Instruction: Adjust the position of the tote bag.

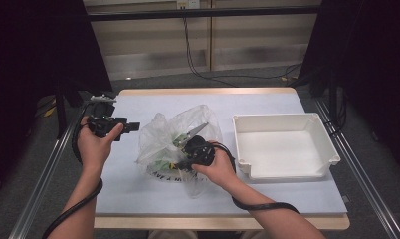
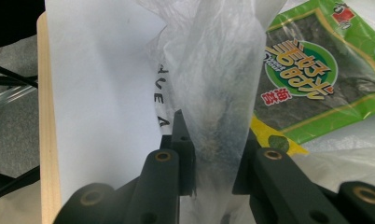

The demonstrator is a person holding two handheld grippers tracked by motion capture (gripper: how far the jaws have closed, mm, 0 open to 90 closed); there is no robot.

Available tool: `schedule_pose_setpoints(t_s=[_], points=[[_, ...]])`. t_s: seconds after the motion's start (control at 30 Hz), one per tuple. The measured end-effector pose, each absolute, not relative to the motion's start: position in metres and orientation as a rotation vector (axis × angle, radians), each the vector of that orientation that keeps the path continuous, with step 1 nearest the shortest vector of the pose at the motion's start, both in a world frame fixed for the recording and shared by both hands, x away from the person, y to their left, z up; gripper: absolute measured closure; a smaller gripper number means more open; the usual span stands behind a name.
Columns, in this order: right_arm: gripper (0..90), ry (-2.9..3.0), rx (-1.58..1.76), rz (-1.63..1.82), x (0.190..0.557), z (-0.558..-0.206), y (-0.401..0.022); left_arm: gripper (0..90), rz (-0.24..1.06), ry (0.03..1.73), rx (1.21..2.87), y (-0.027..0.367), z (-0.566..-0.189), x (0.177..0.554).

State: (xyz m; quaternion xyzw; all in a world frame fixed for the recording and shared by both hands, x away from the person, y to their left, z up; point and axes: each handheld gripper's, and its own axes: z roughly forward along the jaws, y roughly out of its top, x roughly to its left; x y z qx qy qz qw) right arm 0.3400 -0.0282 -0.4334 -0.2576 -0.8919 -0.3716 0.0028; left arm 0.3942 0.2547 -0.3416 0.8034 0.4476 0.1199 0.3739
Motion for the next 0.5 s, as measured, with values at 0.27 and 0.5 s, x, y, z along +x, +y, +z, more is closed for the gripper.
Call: schedule_pose_setpoints(t_s=[0.27,0.5], points=[[77.6,-2.803,-0.797,-1.164,0.338,-0.434,-0.025,30.3,0.328,1.071,2.102,0.235,-0.329,0.397],[77.6,-2.811,-0.779,-1.173,0.339,-0.434,-0.023,24.0,0.316,1.034,2.114,0.216,-0.331,0.401]])
